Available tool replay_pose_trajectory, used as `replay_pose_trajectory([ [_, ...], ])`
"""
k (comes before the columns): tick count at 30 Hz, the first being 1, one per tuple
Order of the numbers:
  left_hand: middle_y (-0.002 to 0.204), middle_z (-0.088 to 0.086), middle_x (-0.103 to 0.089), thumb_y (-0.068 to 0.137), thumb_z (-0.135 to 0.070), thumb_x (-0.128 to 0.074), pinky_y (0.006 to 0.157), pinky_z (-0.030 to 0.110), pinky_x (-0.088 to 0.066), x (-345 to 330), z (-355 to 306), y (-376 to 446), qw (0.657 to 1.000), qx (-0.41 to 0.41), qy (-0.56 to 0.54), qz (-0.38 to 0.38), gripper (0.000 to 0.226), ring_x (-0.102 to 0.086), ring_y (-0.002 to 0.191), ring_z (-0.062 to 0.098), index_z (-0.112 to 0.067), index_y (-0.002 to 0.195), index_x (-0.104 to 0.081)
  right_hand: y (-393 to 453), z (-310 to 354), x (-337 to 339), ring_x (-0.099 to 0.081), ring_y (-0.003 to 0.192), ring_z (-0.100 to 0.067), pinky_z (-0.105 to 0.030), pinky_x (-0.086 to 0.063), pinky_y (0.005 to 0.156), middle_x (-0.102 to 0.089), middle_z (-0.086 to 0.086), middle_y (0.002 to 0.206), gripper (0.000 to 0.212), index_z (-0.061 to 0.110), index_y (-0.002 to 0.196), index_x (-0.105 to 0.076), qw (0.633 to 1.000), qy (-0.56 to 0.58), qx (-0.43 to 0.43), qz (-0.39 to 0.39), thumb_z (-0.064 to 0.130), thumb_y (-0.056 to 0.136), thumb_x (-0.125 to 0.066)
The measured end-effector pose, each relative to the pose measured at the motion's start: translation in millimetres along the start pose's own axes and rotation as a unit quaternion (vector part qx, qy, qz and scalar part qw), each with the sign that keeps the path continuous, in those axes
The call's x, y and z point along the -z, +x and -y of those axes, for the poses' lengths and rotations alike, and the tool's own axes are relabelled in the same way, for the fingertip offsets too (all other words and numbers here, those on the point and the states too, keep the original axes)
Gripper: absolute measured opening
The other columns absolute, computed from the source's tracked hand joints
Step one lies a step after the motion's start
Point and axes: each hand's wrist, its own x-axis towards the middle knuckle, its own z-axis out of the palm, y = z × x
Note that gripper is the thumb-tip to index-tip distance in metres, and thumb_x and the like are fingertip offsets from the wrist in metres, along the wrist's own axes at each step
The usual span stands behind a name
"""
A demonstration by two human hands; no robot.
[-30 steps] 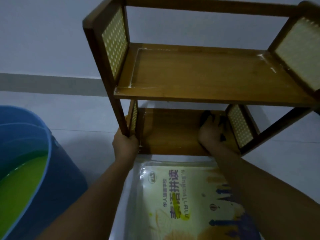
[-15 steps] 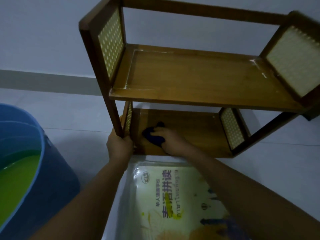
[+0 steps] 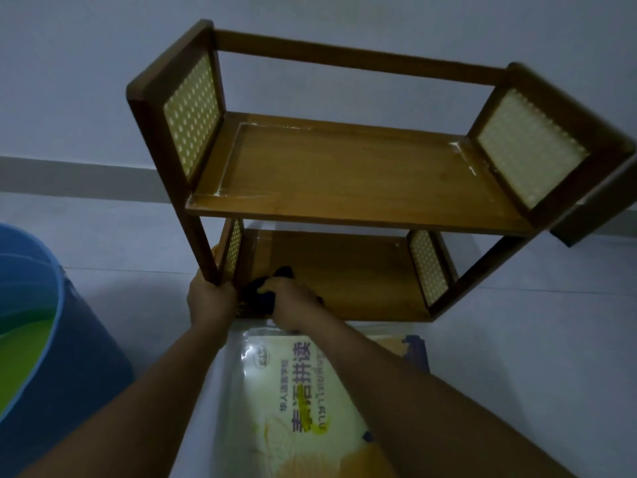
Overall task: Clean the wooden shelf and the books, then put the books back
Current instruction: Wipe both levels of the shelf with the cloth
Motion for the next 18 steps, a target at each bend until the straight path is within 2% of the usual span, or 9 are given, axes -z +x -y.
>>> replay_pose_trajectory([
  [2, 0.103, 0.009, -0.061, 0.091, -0.001, -0.044, 0.074, 0.036, -0.046, 2, -5, -3, 1.000, 0.000, 0.013, 0.003, 0.038, -0.058, 0.095, 0.030, -0.014, 0.126, -0.054, -5, -7, 20, -0.052, 0.118, -0.034, -0.039, -0.047, 0.096, -0.049, -0.012, 0.137, 0.049, 0.023, 0.131, -0.054, 1.000, 0.005, -0.007, 0.000, 0.001, 0.088, -0.056],
  [4, 0.108, 0.006, -0.059, 0.093, -0.004, -0.045, 0.077, 0.036, -0.044, 6, -11, -8, 0.999, -0.015, 0.037, 0.017, 0.041, -0.056, 0.099, 0.029, -0.016, 0.132, -0.049, -27, -20, 48, -0.050, 0.122, -0.034, -0.042, -0.047, 0.098, -0.049, -0.012, 0.138, 0.049, 0.021, 0.132, -0.053, 0.999, 0.026, 0.004, -0.044, 0.000, 0.088, -0.053],
  [6, 0.128, 0.005, -0.055, 0.095, -0.021, -0.053, 0.087, 0.042, -0.047, 14, -14, -20, 0.997, -0.039, 0.067, 0.023, 0.050, -0.054, 0.113, 0.031, -0.021, 0.142, -0.035, -67, -34, 77, -0.041, 0.132, -0.028, -0.035, -0.041, 0.103, -0.038, -0.007, 0.150, 0.052, 0.020, 0.139, -0.047, 0.994, 0.019, 0.020, -0.102, -0.002, 0.092, -0.049],
  [8, 0.150, 0.007, -0.038, 0.092, -0.041, -0.057, 0.102, 0.051, -0.042, 24, -17, -39, 0.994, -0.051, 0.094, 0.021, 0.073, -0.043, 0.131, 0.033, -0.026, 0.150, -0.015, -118, -48, 105, -0.033, 0.139, -0.019, -0.021, -0.031, 0.105, -0.030, 0.002, 0.154, 0.052, 0.019, 0.142, -0.043, 0.989, 0.009, 0.054, -0.136, -0.003, 0.095, -0.046],
  [10, 0.157, 0.006, -0.026, 0.093, -0.039, -0.055, 0.111, 0.047, -0.032, 35, -21, -68, 0.990, -0.062, 0.122, 0.013, 0.076, -0.031, 0.140, 0.030, -0.023, 0.152, -0.010, -168, -62, 121, -0.028, 0.141, -0.013, -0.015, -0.021, 0.107, -0.028, 0.011, 0.149, 0.053, 0.021, 0.141, -0.041, 0.986, 0.008, 0.064, -0.152, -0.004, 0.095, -0.046],
  [12, 0.157, 0.006, -0.026, 0.095, -0.034, -0.052, 0.111, 0.039, -0.027, 47, -17, -101, 0.986, -0.075, 0.144, 0.025, 0.069, -0.028, 0.142, 0.026, -0.018, 0.152, -0.016, -206, -72, 119, -0.027, 0.140, -0.010, -0.014, -0.018, 0.109, -0.026, 0.015, 0.145, 0.054, 0.021, 0.142, -0.039, 0.986, 0.007, 0.049, -0.160, -0.004, 0.095, -0.047],
  [15, 0.156, 0.004, -0.026, 0.093, -0.044, -0.049, 0.110, 0.032, -0.023, 66, 2, -140, 0.978, -0.095, 0.163, 0.090, 0.068, -0.026, 0.142, 0.019, -0.019, 0.150, -0.021, -235, -79, 92, -0.026, 0.139, -0.009, -0.014, -0.014, 0.108, -0.027, 0.013, 0.146, 0.054, 0.019, 0.144, -0.035, 0.986, 0.024, 0.019, -0.163, -0.001, 0.095, -0.046],
  [18, 0.158, -0.006, -0.015, 0.080, -0.070, -0.050, 0.117, 0.038, -0.020, 87, 28, -165, 0.947, -0.129, 0.208, 0.205, 0.091, -0.015, 0.144, 0.010, -0.027, 0.151, -0.012, -244, -82, 43, -0.018, 0.145, -0.017, -0.018, -0.015, 0.112, -0.016, 0.001, 0.158, 0.054, 0.016, 0.147, -0.029, 0.994, 0.002, -0.018, -0.110, 0.009, 0.097, -0.045],
])
